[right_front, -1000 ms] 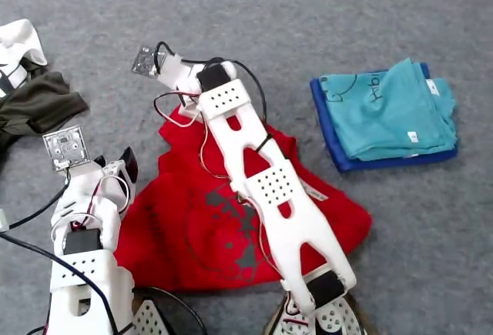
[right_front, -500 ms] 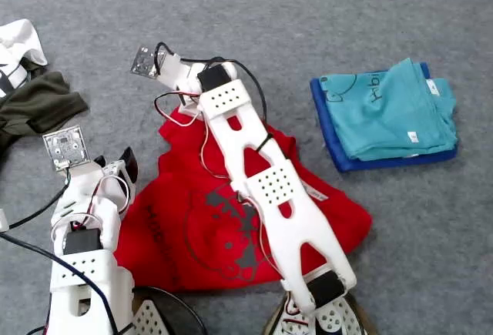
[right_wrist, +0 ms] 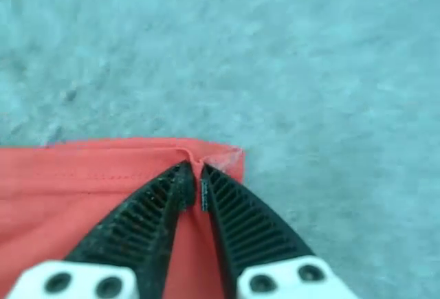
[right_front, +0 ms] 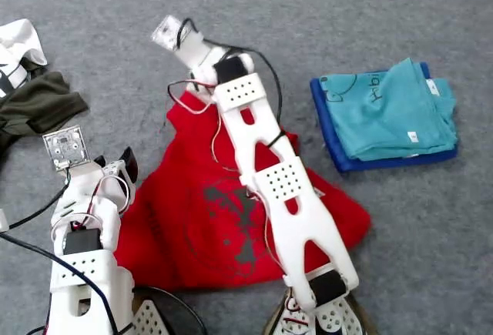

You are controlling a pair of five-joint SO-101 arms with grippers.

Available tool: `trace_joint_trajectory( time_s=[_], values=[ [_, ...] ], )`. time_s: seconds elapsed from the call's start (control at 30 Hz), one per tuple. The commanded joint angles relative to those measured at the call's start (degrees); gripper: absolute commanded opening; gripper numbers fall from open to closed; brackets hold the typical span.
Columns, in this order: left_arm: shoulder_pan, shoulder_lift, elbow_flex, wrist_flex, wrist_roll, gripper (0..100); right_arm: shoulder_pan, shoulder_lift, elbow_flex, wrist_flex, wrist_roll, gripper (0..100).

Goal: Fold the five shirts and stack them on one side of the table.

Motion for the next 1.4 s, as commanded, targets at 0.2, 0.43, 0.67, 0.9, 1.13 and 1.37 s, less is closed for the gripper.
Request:
trace_joint_trajectory(
  time_s=[0.2, 0.43, 0.67, 0.9, 1.13, 1.37],
  values=[
    [-0.62, 0.22, -0.18, -1.32, 0.53, 20, 9.63, -20.62, -6.73, 5.36, -3.52, 0.2],
    [-0.62, 0.48, -0.35, -0.53, 0.53, 20, 18.42, -29.41, -6.37, 7.47, -3.08, 0.2],
    [-0.53, 15.25, -14.77, 11.43, 5.10, 20, 19.38, -29.14, -6.37, 7.12, -2.64, 0.3],
    [0.44, 38.73, -46.33, 30.77, 5.63, 20, 19.47, -28.97, -6.29, 6.51, 0.00, 0.3],
    [9.49, 49.45, -65.67, 47.12, 5.89, 20, 22.55, -26.77, -6.64, 4.57, 10.73, 0.3],
    [10.11, 62.73, -76.04, 47.91, 10.55, 20, 29.58, -28.18, -6.64, 3.78, 15.91, 0.3]
  ],
)
